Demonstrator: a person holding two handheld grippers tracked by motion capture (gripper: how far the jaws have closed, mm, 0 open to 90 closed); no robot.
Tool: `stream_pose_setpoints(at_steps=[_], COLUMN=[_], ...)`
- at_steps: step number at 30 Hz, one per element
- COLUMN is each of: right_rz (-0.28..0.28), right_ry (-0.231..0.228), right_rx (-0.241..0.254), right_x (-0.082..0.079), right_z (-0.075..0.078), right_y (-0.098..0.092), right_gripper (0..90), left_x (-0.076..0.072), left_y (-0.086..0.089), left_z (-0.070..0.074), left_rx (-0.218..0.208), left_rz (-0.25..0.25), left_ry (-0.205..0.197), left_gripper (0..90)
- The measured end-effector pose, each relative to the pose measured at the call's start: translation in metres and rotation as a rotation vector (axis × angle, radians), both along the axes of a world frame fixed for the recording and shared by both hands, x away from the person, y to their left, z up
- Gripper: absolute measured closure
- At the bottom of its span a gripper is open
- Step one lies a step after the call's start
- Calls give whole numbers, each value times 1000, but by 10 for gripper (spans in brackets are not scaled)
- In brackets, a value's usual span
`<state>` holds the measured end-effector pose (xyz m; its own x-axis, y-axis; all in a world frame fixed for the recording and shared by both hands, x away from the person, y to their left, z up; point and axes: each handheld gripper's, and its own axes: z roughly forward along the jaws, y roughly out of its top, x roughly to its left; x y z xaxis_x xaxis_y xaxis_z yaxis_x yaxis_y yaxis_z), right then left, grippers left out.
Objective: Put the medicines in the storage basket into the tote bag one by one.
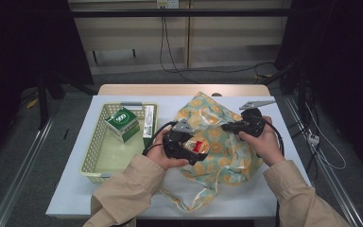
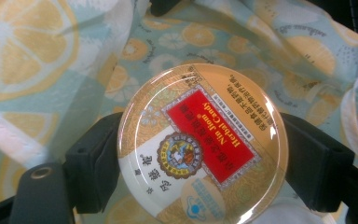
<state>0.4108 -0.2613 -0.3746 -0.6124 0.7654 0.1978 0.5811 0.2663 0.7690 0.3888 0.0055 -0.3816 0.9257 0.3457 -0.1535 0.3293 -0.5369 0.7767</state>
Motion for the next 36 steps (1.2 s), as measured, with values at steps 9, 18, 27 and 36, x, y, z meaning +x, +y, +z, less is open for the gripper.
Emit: stream_pose_setpoints(at_steps=[9,18,27,36], right_rz=[3,0,9,9], right_ry=[0,1,4,7], right_rx=[2,2,-1,5], right_x=[0,-1,0,1], right_z=[0,1,2,1], right_y=[2,-1,0,0], right_gripper=[875,876,876,877], left_x=[3,18,33,35], left_y=[-18,-24,-24,-30], left_z=[-14,-24,-34,-33], left_rx=[22,28,25,16], left_rz=[-5,37,76,76], left_ry=[6,-7,7,-9], left_gripper=[203,203,202,202])
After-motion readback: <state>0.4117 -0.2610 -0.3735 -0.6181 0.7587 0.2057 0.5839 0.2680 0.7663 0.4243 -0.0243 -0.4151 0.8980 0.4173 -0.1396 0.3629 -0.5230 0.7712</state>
